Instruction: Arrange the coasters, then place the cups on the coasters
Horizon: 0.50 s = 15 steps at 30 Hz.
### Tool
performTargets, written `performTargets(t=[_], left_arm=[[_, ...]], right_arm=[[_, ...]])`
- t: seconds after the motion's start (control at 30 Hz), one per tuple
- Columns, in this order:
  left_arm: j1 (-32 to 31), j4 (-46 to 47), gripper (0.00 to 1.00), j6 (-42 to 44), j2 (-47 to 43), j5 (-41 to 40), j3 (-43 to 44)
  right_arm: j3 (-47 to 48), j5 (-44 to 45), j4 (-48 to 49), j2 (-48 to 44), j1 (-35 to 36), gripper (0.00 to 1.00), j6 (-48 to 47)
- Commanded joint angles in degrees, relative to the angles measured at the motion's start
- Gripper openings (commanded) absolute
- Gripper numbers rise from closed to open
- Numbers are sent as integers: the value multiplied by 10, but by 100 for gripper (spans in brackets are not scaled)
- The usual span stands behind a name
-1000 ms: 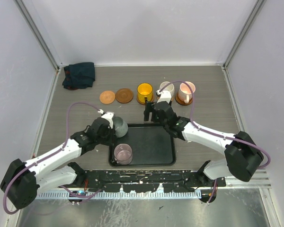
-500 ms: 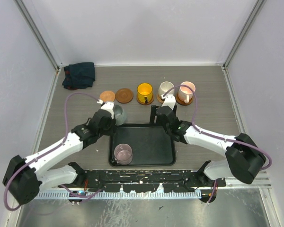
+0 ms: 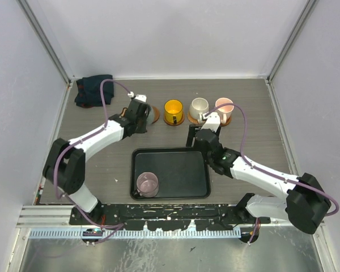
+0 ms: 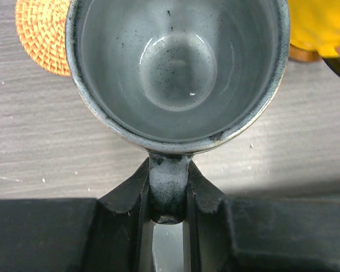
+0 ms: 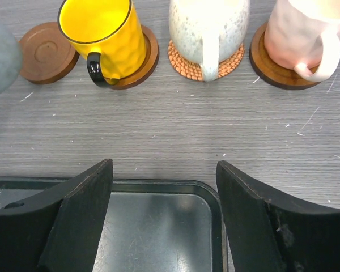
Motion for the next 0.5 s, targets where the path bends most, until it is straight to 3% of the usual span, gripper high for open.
performTargets(t=[0.0,0.2,0.47], left_arm=[[15,23,0,0,39,-9,99],[29,-11,0,0,110,-2,181],[45,-25,0,-15,155,16,220]], right_arm=[[11,27,4,-26,2,78,-17],[20,20,2,-24,2,77,-18],[25,5,2,-9,2,78,-12]])
